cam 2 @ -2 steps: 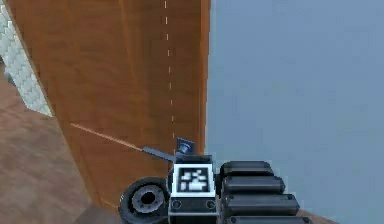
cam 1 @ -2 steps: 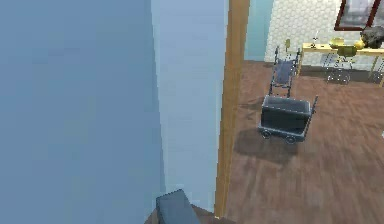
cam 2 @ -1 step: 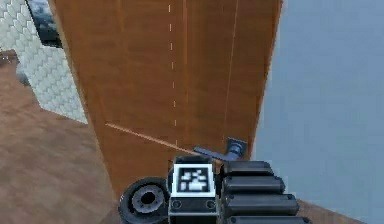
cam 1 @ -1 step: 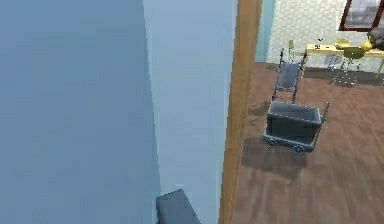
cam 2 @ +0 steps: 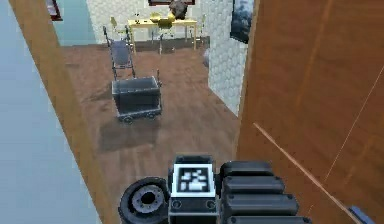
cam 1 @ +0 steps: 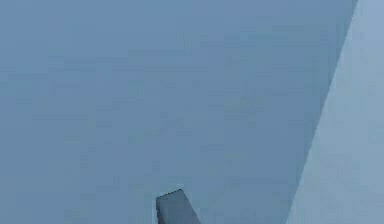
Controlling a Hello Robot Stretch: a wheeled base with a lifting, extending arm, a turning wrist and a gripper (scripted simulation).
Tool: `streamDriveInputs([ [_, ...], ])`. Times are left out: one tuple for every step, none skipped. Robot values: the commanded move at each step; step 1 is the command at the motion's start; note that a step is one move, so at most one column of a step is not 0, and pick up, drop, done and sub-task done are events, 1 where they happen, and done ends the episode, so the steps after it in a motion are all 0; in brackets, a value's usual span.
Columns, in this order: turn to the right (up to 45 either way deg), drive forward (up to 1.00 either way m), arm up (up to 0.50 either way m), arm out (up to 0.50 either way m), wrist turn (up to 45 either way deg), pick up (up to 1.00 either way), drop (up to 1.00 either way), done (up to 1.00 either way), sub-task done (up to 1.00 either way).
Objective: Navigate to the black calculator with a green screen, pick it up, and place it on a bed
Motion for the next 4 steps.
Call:
streamDriveInputs([
  [-45.0, 0.0, 0.0, 0.0, 0.0, 0.0, 0.0, 0.0, 0.0],
  [-45.0, 0.0, 0.0, 0.0, 0.0, 0.0, 0.0, 0.0, 0.0],
  [-15.0, 0.0, 0.0, 0.0, 0.0, 0.0, 0.0, 0.0, 0.0],
  [0.0, 1.0, 0.0, 0.0, 0.0, 0.0, 0.0, 0.0, 0.0],
])
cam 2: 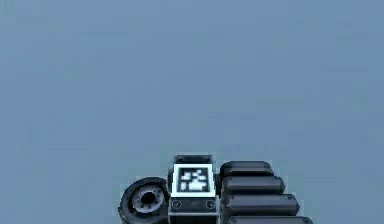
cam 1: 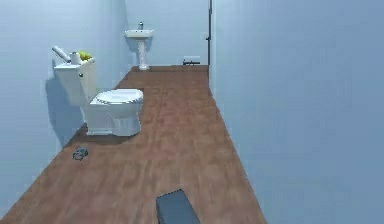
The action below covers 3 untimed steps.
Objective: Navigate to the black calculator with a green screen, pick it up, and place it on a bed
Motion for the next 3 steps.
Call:
streamDriveInputs([
  [0.0, 1.0, 0.0, 0.0, 0.0, 0.0, 0.0, 0.0, 0.0],
  [0.0, 1.0, 0.0, 0.0, 0.0, 0.0, 0.0, 0.0, 0.0],
  [0.0, 1.0, 0.0, 0.0, 0.0, 0.0, 0.0, 0.0, 0.0],
])
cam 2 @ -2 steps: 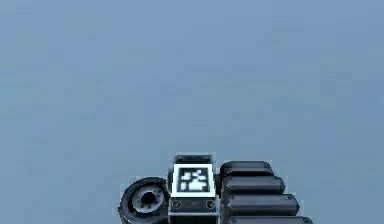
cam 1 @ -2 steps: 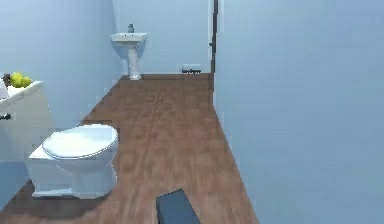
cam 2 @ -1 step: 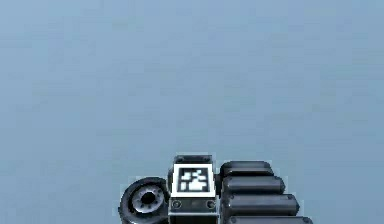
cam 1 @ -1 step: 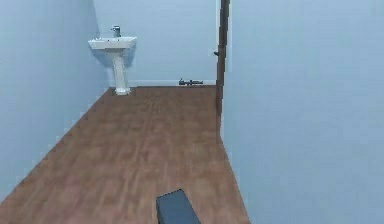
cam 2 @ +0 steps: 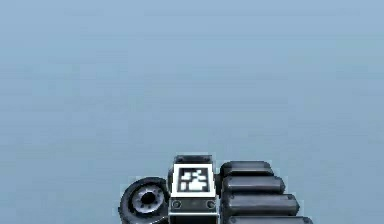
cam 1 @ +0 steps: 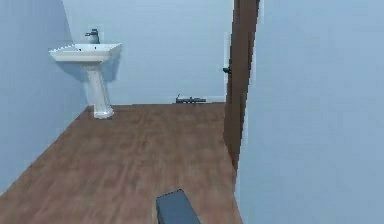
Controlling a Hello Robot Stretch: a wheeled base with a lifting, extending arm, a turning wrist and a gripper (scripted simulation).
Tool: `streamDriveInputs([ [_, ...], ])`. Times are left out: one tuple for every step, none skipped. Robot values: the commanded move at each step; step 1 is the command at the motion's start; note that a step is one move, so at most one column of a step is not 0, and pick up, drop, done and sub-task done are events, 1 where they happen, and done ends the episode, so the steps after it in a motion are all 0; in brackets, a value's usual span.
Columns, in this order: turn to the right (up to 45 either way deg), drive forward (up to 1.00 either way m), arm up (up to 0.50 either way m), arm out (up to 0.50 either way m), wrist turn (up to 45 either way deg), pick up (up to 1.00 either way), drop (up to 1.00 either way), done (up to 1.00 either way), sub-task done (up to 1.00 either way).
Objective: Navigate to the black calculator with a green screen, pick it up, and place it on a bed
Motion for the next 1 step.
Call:
streamDriveInputs([
  [0.0, 1.0, 0.0, 0.0, 0.0, 0.0, 0.0, 0.0, 0.0],
])
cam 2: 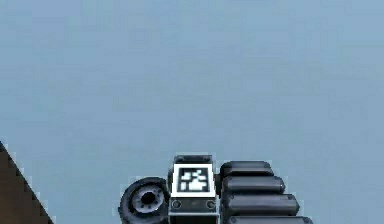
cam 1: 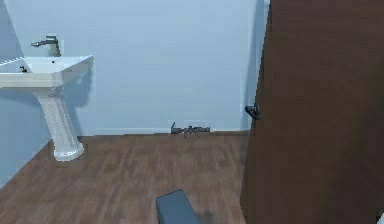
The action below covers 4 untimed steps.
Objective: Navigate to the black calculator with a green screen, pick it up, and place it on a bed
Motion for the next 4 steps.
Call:
streamDriveInputs([
  [-3.0, 0.0, 0.0, 0.0, 0.0, 0.0, 0.0, 0.0, 0.0],
  [0.0, 1.0, 0.0, 0.0, 0.0, 0.0, 0.0, 0.0, 0.0],
  [0.0, 0.45, 0.0, 0.0, 0.0, 0.0, 0.0, 0.0, 0.0],
  [39.0, 0.0, 0.0, 0.0, 0.0, 0.0, 0.0, 0.0, 0.0],
])
